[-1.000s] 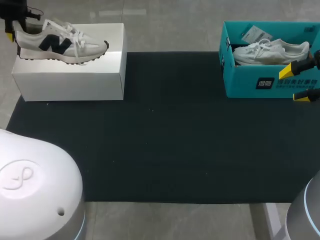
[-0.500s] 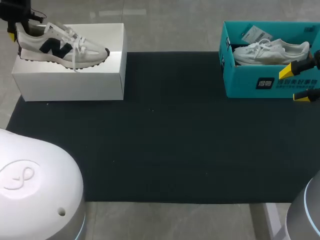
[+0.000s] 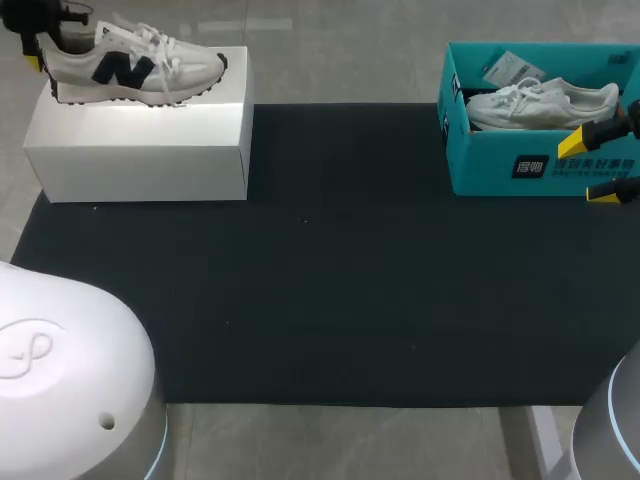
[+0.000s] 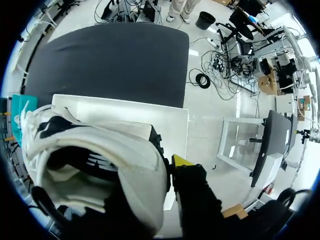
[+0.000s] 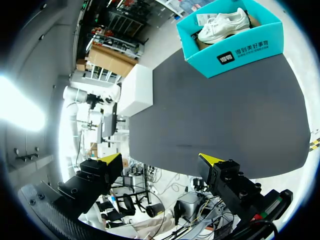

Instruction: Take the shoe out of the shoebox, open the shoe tongue, remove and reinsert the insole, then place the shoe into the shoebox

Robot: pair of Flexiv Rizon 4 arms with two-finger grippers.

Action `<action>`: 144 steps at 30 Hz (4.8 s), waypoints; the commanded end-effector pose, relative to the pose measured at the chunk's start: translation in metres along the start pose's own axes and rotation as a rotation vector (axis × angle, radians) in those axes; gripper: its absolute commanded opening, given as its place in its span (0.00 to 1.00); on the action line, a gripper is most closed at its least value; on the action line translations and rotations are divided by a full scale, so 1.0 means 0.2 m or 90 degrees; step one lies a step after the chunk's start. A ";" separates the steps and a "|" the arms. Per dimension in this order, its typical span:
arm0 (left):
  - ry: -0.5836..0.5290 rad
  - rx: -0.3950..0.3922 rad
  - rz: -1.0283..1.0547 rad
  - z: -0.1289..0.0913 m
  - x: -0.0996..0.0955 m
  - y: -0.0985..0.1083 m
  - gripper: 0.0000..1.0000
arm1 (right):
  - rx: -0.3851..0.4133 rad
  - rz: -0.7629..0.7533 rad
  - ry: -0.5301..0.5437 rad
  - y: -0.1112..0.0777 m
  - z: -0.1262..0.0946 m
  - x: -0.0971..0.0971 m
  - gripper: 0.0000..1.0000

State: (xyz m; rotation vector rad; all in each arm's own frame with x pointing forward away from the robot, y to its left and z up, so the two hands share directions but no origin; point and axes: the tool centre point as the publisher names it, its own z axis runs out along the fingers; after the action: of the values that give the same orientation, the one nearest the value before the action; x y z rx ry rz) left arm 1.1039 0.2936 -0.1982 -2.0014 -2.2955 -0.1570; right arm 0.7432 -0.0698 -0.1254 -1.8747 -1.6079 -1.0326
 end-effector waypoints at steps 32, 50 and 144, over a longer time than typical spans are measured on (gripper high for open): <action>-0.006 -0.015 0.063 0.64 0.02 0.12 0.00 | -0.001 0.000 -0.001 0.00 0.00 0.00 1.00; 0.028 0.004 0.026 0.89 -0.01 0.00 0.00 | -0.001 0.000 -0.001 0.00 0.00 0.00 1.00; -0.048 0.059 -0.032 -0.25 -0.17 0.00 1.00 | 0.065 0.010 -0.602 1.35 -0.27 -0.63 1.00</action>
State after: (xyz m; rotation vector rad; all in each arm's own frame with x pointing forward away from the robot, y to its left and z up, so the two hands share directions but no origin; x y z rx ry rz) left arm 1.1093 0.2529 -0.1532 -1.9390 -2.3545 0.0231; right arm 0.9324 -0.2400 -0.1590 -2.5348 -2.1096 -0.3416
